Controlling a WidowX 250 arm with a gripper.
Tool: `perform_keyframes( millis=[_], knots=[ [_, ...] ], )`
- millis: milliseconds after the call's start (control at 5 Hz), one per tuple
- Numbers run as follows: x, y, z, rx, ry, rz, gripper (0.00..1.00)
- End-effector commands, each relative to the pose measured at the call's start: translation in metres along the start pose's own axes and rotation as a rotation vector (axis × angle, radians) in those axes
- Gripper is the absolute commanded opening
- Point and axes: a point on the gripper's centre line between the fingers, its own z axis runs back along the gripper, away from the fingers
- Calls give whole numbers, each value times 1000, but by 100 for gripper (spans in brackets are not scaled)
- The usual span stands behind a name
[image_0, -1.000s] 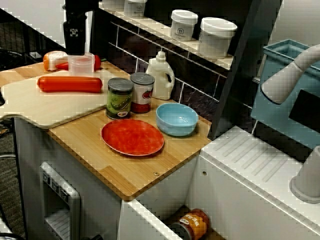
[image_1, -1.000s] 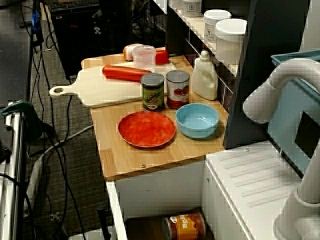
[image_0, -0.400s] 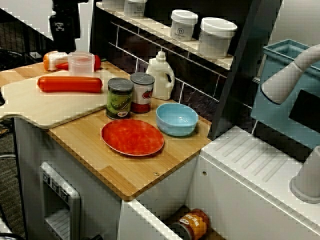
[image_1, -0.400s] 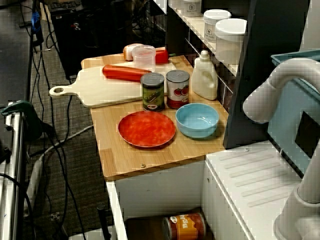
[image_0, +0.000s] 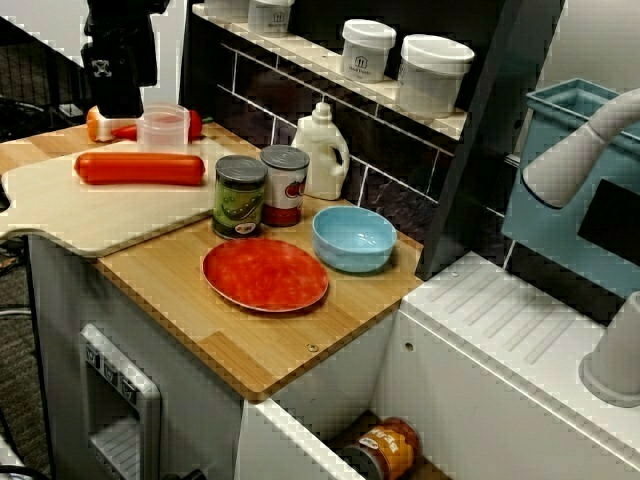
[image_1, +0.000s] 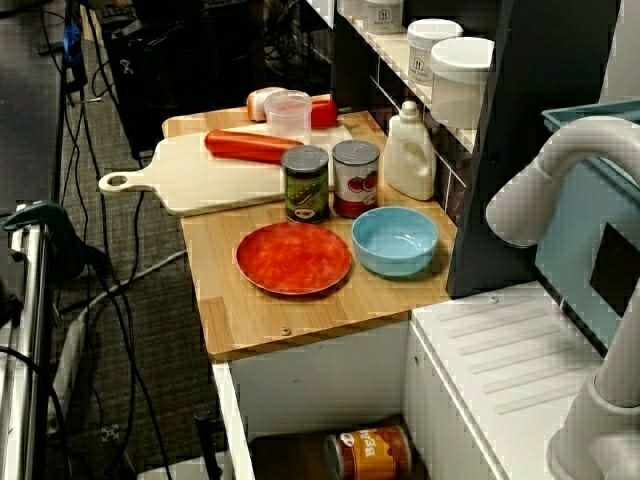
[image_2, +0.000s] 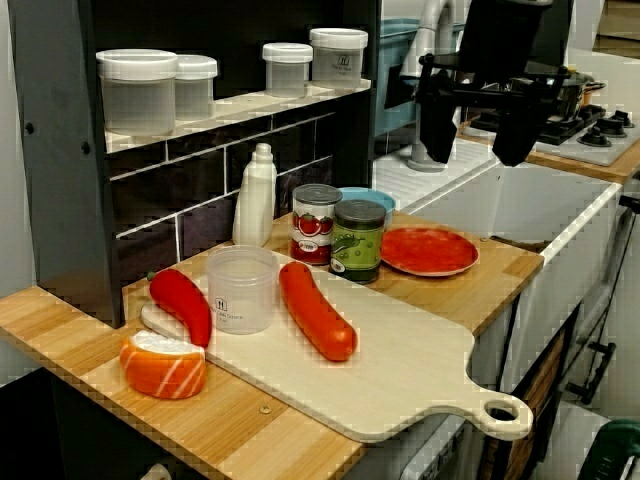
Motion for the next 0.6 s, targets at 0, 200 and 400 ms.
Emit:
perform_keyframes(
  millis=[0,200,400],
  knots=[
    [14,-33,-3,80,-32,-53,100],
    [30,-52,-9,111,-32,-36,100],
    [52,-65,-16,139,-21,-7,100]
  ],
)
